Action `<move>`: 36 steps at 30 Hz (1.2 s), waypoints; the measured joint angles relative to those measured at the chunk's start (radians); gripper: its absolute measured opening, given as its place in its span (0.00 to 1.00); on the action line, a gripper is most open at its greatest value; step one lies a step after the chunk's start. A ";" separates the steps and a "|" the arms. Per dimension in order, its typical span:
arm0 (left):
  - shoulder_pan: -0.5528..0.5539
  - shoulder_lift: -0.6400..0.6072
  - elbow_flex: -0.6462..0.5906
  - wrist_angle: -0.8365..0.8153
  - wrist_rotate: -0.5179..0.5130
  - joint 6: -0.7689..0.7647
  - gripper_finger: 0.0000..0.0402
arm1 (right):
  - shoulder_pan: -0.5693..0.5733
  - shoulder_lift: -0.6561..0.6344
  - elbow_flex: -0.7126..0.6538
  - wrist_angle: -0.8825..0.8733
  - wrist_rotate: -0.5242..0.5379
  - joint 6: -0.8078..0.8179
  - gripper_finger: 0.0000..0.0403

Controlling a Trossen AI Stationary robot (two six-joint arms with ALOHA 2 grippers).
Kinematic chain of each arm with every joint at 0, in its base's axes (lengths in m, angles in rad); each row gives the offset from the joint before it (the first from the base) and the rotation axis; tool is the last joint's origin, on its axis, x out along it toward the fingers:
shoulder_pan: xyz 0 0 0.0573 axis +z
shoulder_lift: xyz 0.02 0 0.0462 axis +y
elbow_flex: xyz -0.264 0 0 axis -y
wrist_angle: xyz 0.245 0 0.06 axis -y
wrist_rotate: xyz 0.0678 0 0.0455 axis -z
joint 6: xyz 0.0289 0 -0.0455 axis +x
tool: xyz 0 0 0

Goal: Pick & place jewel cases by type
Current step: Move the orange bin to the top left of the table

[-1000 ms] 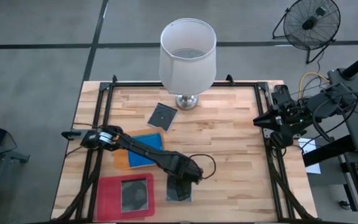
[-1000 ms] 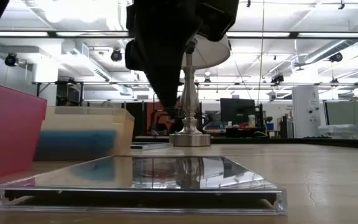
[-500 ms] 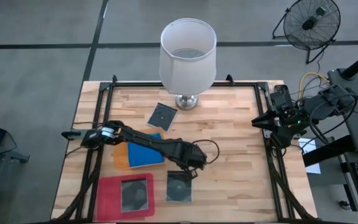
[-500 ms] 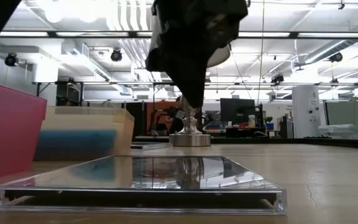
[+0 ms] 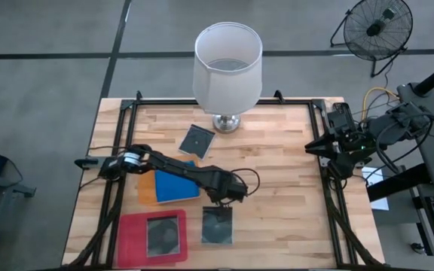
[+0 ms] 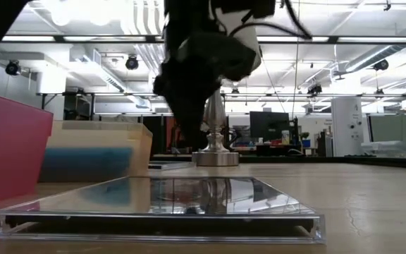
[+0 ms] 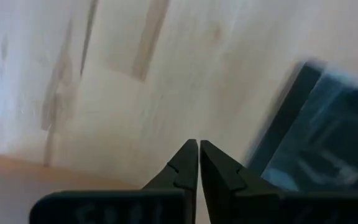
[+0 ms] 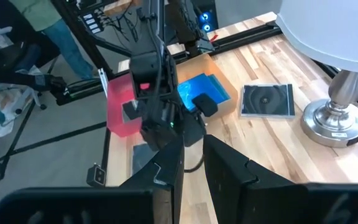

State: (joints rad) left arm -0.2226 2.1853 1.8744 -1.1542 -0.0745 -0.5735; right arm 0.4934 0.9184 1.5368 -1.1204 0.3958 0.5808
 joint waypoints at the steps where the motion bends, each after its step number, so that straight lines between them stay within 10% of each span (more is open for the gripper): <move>1: 0.002 0.000 -0.005 -0.010 0.006 0.013 0.00 | 0.000 0.000 0.000 0.000 0.000 -0.001 0.14; 36: 0.031 -0.349 -0.293 -0.179 0.167 -0.024 0.00 | 0.000 0.008 -0.004 0.003 0.032 0.000 0.14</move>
State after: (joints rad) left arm -0.1917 1.8359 1.5817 -1.3334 0.0929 -0.5970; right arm 0.4931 0.9268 1.5330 -1.1179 0.4276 0.5804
